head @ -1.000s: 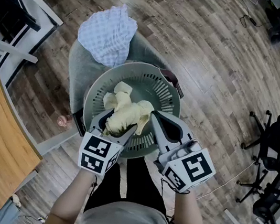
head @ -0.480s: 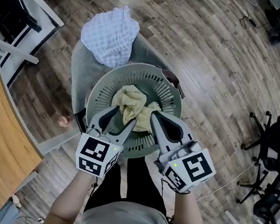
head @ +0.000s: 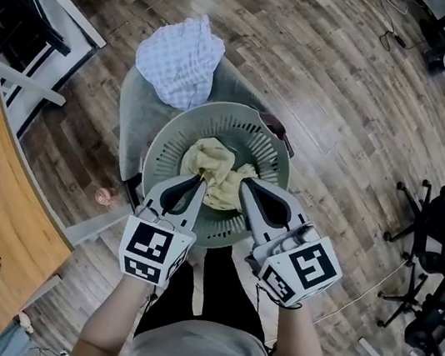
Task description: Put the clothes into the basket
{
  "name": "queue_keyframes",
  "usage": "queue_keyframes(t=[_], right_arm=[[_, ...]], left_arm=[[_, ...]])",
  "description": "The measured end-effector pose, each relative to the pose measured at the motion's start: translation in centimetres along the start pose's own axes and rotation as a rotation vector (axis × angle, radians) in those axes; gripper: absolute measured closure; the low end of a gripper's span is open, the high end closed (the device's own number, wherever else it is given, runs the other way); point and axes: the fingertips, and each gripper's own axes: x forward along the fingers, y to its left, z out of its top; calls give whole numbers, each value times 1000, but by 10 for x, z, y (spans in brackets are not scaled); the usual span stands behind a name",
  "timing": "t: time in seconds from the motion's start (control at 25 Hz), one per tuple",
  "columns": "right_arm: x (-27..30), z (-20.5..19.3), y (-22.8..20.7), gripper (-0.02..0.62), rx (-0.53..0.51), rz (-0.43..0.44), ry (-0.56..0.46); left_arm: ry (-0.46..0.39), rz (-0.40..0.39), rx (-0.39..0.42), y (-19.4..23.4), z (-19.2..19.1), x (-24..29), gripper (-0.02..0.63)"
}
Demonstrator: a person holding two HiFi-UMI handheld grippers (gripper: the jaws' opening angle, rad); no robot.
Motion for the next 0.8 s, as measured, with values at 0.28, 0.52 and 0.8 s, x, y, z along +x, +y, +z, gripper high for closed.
queue_keyframes(t=[0.28,0.52,0.8], right_arm=[[-7,5,13,586,-16,-10,-17],[-14,16,30,586,-40,-9,-42],[-29,25,51,586,-75,-13,-69]], left_arm=[[-53,-21,-6,-5,17,-17,592],[-96,-39,21,-11,34,-35,592],[-161,-58,32,-18,54,-61,592]])
